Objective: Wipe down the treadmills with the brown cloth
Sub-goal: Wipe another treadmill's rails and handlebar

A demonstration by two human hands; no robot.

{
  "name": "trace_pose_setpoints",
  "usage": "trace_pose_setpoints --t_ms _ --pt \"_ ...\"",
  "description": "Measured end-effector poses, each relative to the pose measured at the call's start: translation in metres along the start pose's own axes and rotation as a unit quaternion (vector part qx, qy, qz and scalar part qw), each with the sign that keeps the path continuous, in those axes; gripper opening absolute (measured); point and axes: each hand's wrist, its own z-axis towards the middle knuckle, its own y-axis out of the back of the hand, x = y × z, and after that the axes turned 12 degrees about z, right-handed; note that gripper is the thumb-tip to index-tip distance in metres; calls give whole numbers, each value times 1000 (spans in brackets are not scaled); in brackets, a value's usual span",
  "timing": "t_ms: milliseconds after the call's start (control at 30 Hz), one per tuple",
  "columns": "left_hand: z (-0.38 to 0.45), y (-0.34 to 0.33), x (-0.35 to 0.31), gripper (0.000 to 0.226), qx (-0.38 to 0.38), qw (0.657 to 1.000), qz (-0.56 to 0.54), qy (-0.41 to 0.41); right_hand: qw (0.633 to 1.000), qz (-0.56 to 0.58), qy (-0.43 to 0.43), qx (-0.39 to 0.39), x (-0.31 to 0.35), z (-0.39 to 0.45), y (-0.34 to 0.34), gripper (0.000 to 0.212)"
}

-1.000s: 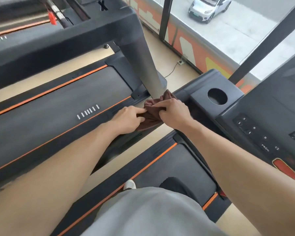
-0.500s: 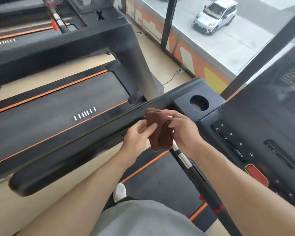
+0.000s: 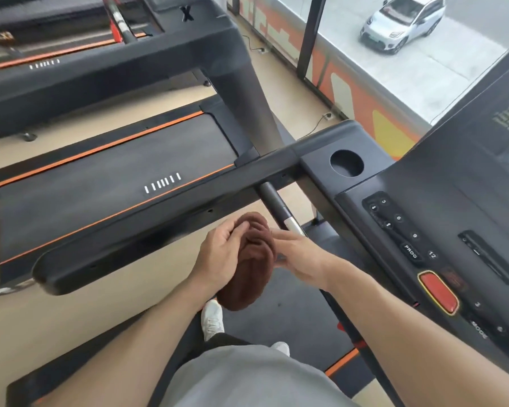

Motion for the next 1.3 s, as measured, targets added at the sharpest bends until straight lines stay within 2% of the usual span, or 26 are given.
trace_pose_setpoints --t_ms 100,300,500,667,700,767,833,867,900,967,1000,1033,1067,1133,1200,1300 --pt "-5 5 8 21 -28 999 17 9 998 -5 46 -43 -10 6 -2 18" --pt "-5 18 29 9 -81 992 81 43 968 -77 137 -197 -9 3 5 25" --pt "2 23 37 6 -92 989 101 60 936 -177 171 -250 6 -14 14 13" --pt "21 22 -2 7 -62 995 72 3 906 -271 207 -251 71 -41 26 21" --pt "29 20 -11 8 -62 996 67 -15 887 -306 225 -261 87 -42 28 21" --pt "47 17 -24 22 -71 993 82 -36 810 -426 270 -300 108 -33 32 17" --pt "65 12 -27 39 -78 986 142 -30 719 -557 276 -311 109 -12 34 36" --pt "72 10 -27 41 -73 984 164 -24 709 -590 247 -298 102 -1 34 47" --pt "76 7 -24 38 -61 983 170 -17 724 -600 191 -280 90 11 35 58" --pt "74 3 -15 29 -22 986 164 6 775 -580 9 -250 55 31 36 86" --pt "70 0 -7 27 0 987 162 19 794 -553 -73 -240 35 37 35 94" --pt "65 -2 2 26 21 986 161 30 812 -517 -105 -247 17 42 33 90" --pt "59 -4 13 26 38 985 161 41 824 -486 -88 -278 3 46 30 75" --pt "49 -6 30 25 58 984 154 68 813 -466 -10 -350 -12 55 25 49" --pt "45 -4 40 24 63 984 141 91 797 -480 29 -366 -9 66 19 48" --pt "47 2 42 23 57 984 135 100 793 -484 51 -368 3 86 14 55"
